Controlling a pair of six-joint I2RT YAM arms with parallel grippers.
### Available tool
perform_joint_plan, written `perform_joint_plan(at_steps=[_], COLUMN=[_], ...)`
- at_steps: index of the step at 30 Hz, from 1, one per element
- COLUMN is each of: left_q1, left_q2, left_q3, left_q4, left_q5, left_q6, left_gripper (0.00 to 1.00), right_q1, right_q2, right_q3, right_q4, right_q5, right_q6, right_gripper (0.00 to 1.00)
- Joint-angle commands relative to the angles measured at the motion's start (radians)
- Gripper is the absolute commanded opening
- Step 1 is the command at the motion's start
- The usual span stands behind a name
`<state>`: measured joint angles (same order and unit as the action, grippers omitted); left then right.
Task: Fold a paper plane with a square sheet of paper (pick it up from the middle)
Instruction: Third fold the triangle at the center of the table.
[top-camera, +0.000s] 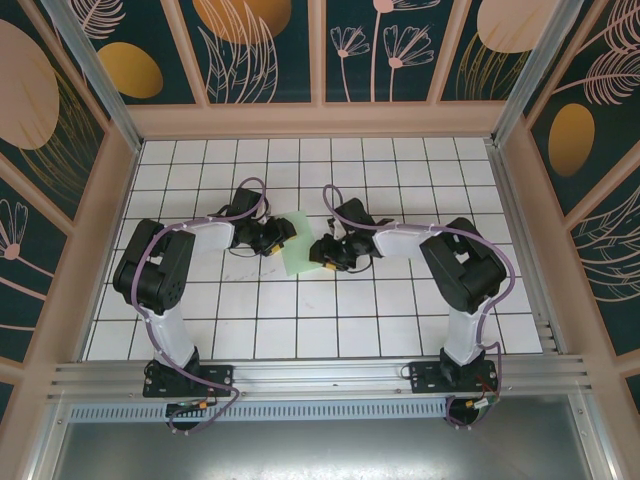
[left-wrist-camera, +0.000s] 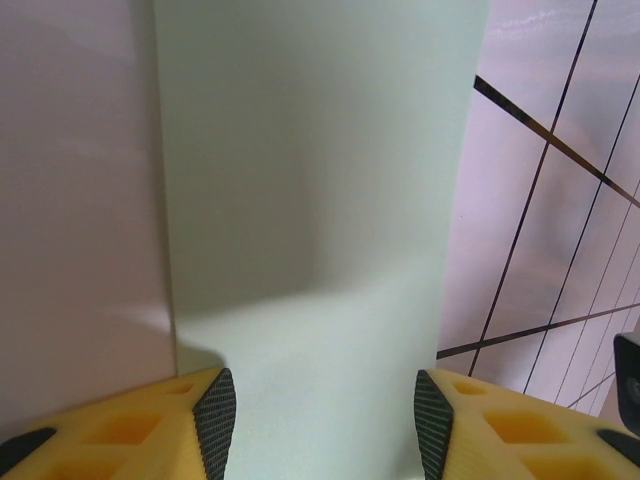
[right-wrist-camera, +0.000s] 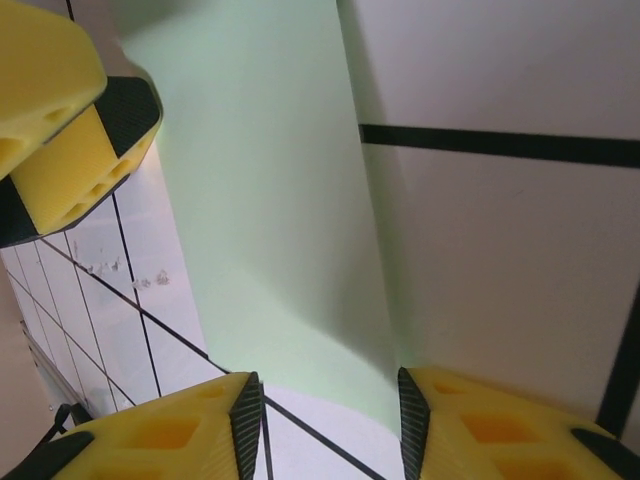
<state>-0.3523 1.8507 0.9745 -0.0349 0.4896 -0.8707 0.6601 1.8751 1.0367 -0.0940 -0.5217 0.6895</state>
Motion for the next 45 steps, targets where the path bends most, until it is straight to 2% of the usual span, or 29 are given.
perform_joint_plan(at_steps=[1,13,23,30,39,45], left_q1=[0.000,0.000,-0.001,0.000,0.000,-0.001], left_q2=[0.013,0.005,-0.028,-0.068,-0.037,0.005], left_q3=[0.004,-0.022,-0.015,-0.013,-0.025,-0.007], left_q4=[-0.030,-0.025,0.018,0.050,0.075,0.036], left_q5=[-0.013,-0.012,0.038,0.082,0.101,0.085], left_q6=[0.019,0.024,0.035,0.060,0.081,0.104], left_gripper=[0.53,0.53,0.52,0.51,0.38,0.32], right_q1=[0.008,-0.008,-0.019,-0.020,-0.021,-0.018], right_q2=[-0.007,-0.078,-0.058,-0.067,-0.152,-0.123], right_q3=[-0.002,-0.072,-0.070,-0.076,-0.115,-0.076], right_q4=[0.009,0.080,0.112,0.102,-0.017,-0.014], right_q5=[-0.020,0.028,0.040,0.038,0.055,0.043], right_q6=[0.009,0.127,0.175,0.184,0.176,0.194], right_gripper=[0.41,0.30,0.20,0.04,0.01,0.01])
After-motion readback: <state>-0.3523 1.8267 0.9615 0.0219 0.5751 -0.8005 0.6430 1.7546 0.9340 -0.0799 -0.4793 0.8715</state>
